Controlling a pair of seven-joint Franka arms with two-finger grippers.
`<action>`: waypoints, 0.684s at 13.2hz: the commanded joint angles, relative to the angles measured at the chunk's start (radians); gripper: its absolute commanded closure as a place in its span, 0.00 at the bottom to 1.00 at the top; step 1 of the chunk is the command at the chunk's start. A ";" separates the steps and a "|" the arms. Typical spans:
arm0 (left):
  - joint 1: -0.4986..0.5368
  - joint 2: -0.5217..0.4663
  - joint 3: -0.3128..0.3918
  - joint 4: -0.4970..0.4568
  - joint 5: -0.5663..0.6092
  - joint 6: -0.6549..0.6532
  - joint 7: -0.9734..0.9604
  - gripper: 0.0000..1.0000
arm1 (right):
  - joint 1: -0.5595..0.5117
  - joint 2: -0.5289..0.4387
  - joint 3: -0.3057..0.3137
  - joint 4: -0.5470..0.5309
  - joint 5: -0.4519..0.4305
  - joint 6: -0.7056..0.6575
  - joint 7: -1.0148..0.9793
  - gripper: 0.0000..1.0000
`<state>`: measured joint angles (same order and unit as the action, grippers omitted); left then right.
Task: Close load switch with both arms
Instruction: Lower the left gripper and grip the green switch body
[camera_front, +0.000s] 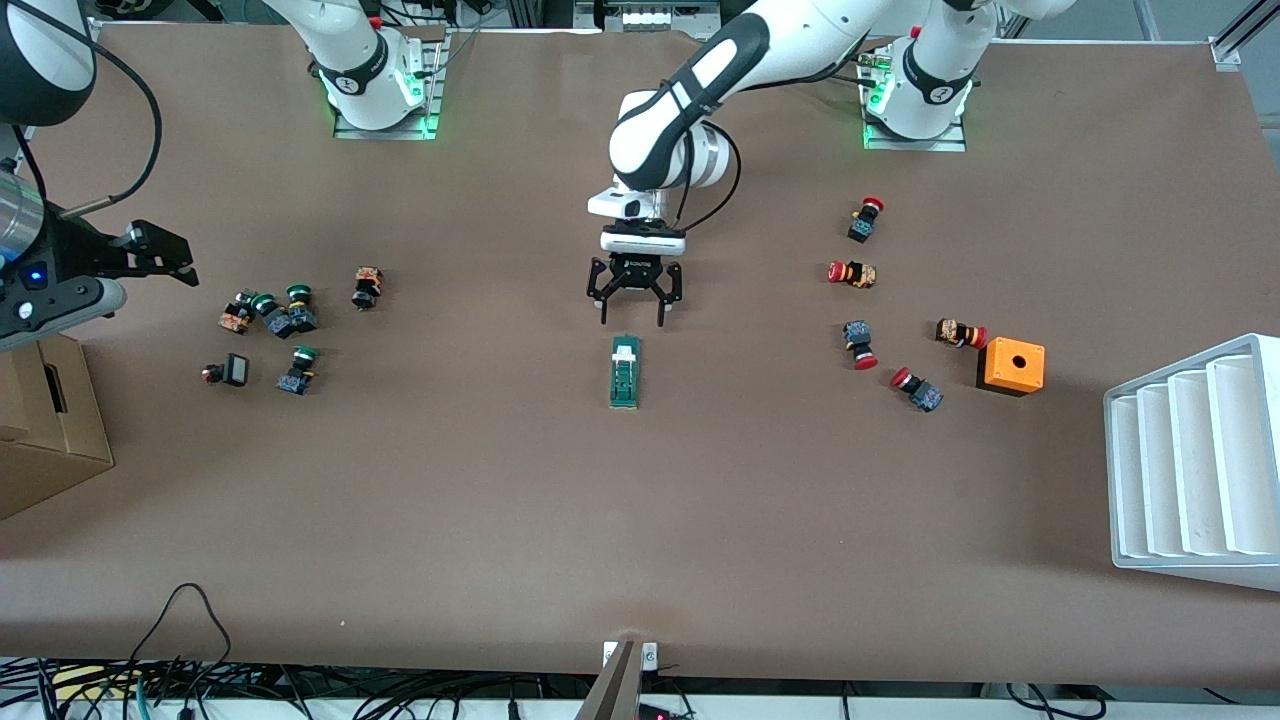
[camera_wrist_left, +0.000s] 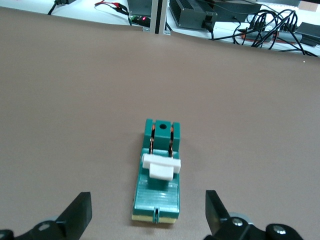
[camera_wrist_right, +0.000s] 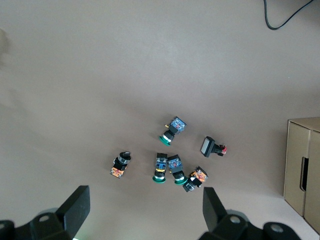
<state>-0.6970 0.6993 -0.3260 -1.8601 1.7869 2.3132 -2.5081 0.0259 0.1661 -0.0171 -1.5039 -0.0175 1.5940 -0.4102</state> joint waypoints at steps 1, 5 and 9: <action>-0.025 0.043 0.007 0.016 0.107 -0.055 -0.113 0.00 | -0.001 0.021 0.005 0.021 0.004 -0.002 -0.004 0.00; -0.039 0.075 0.008 0.025 0.150 -0.104 -0.127 0.00 | -0.003 0.029 0.006 0.001 0.005 0.060 -0.022 0.00; -0.042 0.129 0.012 0.067 0.223 -0.158 -0.156 0.00 | 0.035 0.068 0.006 -0.009 0.085 0.173 0.141 0.01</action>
<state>-0.7215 0.7959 -0.3248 -1.8377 1.9798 2.1724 -2.6365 0.0339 0.2155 -0.0127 -1.5089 0.0282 1.7174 -0.3590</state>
